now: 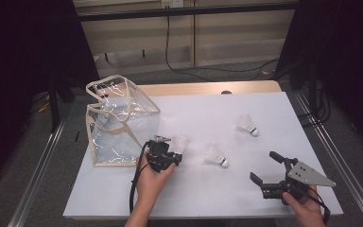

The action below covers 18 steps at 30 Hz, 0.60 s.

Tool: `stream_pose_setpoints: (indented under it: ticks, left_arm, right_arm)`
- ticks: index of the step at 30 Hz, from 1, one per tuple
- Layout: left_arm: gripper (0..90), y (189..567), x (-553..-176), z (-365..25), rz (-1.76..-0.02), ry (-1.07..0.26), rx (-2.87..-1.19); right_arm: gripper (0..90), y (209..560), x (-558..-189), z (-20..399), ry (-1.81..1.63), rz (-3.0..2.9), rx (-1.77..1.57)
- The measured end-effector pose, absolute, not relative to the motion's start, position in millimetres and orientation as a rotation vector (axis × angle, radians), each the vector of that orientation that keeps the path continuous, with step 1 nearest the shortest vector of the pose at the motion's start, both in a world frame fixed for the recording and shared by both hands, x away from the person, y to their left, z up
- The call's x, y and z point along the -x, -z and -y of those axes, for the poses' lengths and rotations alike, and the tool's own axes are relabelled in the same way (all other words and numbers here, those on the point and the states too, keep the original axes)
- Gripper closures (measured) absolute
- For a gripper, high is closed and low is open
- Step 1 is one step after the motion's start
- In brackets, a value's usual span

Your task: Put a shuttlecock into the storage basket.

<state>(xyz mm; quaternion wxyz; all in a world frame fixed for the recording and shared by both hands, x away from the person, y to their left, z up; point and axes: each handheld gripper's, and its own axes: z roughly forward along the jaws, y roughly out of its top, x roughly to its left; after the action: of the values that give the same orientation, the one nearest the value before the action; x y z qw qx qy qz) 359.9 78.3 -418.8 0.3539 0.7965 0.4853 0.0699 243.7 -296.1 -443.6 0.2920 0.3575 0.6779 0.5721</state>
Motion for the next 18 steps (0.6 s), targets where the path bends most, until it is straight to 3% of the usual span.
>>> stream_pose_setpoints:
  ticks: [18]
  left_arm:
    - [65.3,401.8,-358.4,-84.7,-1.246,-0.129,-2.065]
  right_arm:
    - [0.2,443.6,-243.6,296.5,-1.529,-1.807,-0.953]
